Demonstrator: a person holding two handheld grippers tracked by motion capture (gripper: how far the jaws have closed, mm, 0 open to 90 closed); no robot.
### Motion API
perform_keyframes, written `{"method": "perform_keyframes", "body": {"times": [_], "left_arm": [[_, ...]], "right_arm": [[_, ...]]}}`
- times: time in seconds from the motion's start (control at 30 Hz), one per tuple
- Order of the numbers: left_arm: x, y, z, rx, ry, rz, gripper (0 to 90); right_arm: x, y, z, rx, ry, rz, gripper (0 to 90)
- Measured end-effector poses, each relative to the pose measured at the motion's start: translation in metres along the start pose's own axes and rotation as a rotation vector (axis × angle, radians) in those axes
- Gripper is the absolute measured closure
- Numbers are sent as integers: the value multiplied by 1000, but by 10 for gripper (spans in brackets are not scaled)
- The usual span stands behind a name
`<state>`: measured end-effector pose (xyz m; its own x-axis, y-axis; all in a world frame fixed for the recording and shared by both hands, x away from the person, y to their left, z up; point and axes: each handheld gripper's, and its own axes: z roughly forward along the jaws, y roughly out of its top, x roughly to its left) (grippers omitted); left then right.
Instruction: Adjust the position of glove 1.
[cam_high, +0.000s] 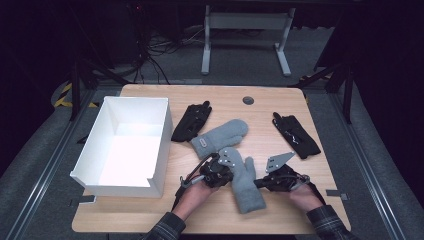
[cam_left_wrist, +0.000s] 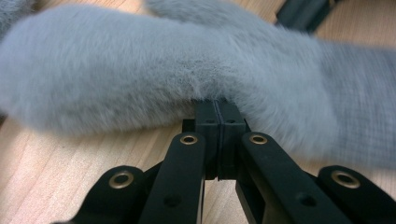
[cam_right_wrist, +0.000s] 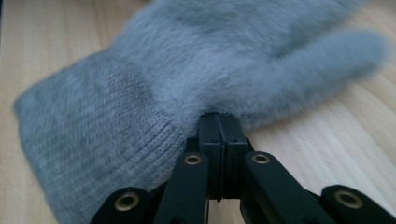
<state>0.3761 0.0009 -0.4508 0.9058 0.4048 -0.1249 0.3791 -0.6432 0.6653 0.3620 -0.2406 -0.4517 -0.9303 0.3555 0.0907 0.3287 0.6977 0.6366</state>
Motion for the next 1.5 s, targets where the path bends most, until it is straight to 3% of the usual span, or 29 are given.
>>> {"method": "perform_keyframes", "body": {"times": [0.27,0.6,0.77,0.87,0.97,1.27,1.5], "left_arm": [[6,0,-3,-20,12,-14,900],[13,0,-8,-23,27,-20,900],[17,-1,-12,-30,65,-21,899],[21,2,-18,-44,90,-28,844],[23,5,-21,-45,105,-34,801],[41,20,-32,-59,146,-29,564],[65,28,-32,-58,187,-43,466]], "right_arm": [[19,16,18,-5,63,-65,900],[34,36,41,-17,97,-115,900],[34,38,42,-29,92,-113,900],[33,36,33,-56,82,-104,900],[32,34,27,-70,73,-95,827],[19,9,-6,-124,-50,6,539],[1,-26,-29,-134,-168,108,331]]}}
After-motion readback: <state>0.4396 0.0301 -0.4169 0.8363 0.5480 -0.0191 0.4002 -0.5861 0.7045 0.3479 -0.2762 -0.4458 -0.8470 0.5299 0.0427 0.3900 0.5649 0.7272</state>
